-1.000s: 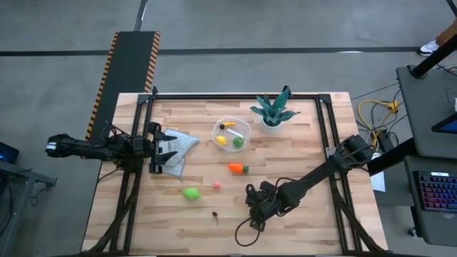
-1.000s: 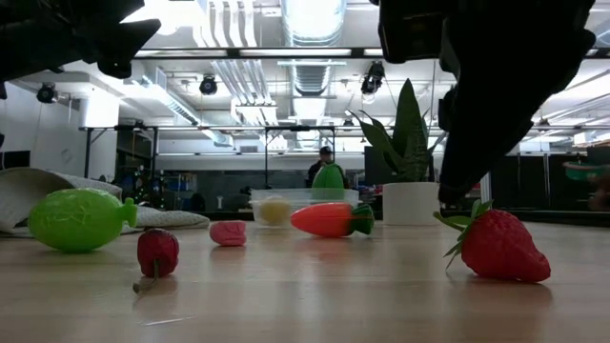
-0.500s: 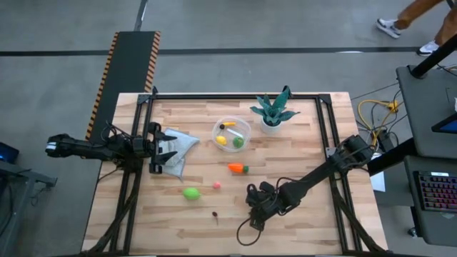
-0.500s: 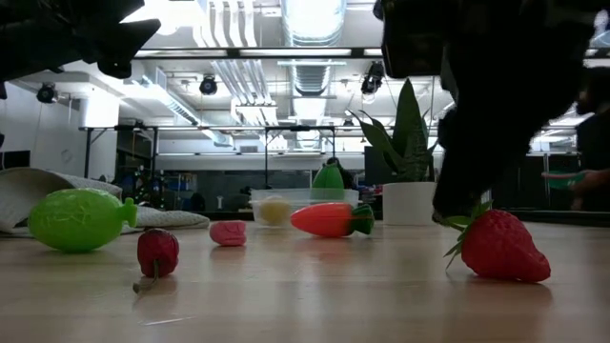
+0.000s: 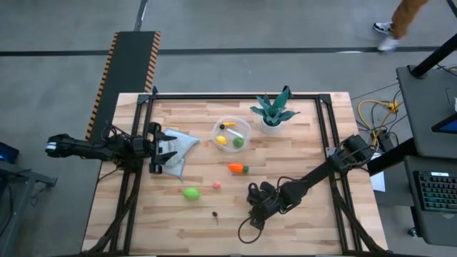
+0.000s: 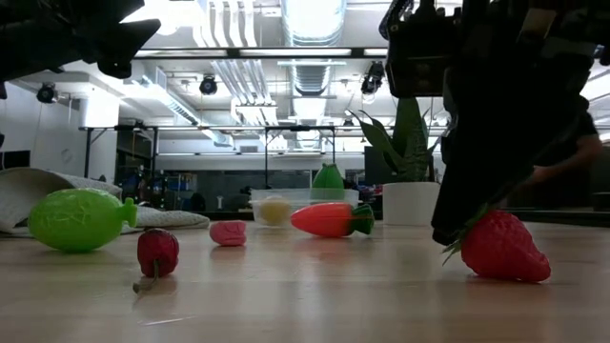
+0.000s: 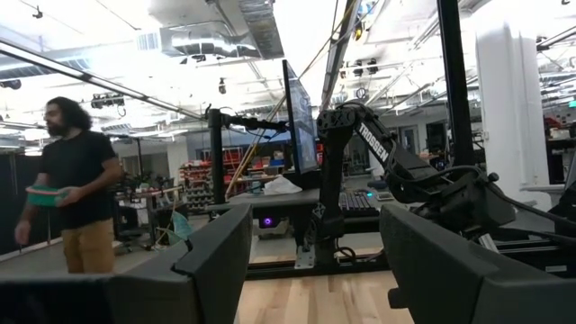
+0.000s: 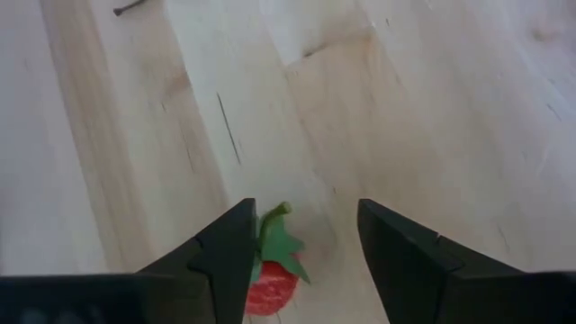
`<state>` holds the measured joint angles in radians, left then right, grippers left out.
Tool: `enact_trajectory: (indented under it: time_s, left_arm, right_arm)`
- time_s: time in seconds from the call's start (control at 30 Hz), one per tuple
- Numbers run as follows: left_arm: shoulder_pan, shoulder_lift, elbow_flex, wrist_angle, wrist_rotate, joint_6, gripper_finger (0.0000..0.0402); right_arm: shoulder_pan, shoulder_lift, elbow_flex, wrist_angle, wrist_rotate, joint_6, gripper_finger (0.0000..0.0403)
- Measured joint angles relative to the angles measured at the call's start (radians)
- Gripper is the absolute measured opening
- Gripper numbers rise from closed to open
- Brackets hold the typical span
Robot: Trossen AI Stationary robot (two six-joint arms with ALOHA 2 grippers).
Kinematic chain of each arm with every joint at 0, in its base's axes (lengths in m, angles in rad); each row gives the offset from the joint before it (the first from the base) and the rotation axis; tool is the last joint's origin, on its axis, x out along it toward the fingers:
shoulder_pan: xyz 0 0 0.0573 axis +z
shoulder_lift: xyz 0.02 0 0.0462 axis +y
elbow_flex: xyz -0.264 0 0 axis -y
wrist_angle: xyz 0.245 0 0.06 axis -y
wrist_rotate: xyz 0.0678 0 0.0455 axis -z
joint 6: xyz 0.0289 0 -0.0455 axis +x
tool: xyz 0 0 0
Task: Pick and placing Produce into tupperware
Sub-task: Put the strawberry into the transparent container
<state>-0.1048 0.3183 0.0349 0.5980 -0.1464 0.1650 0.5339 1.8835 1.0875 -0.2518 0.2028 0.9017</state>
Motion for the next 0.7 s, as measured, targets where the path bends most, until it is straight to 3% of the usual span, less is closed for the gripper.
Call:
enact_trajectory:
  time_s: [0.37, 0.7]
  left_arm:
    - [0.000, 0.000, 0.000, 0.000, 0.000, 0.000, 0.0231]
    - [0.000, 0.000, 0.000, 0.000, 0.000, 0.000, 0.0231]
  right_arm:
    - [-0.002, 0.000, -0.005, 0.001, 0.000, 0.041, 0.0146]
    - [-0.005, 0.000, -0.007, -0.001, 0.000, 0.040, 0.0052]
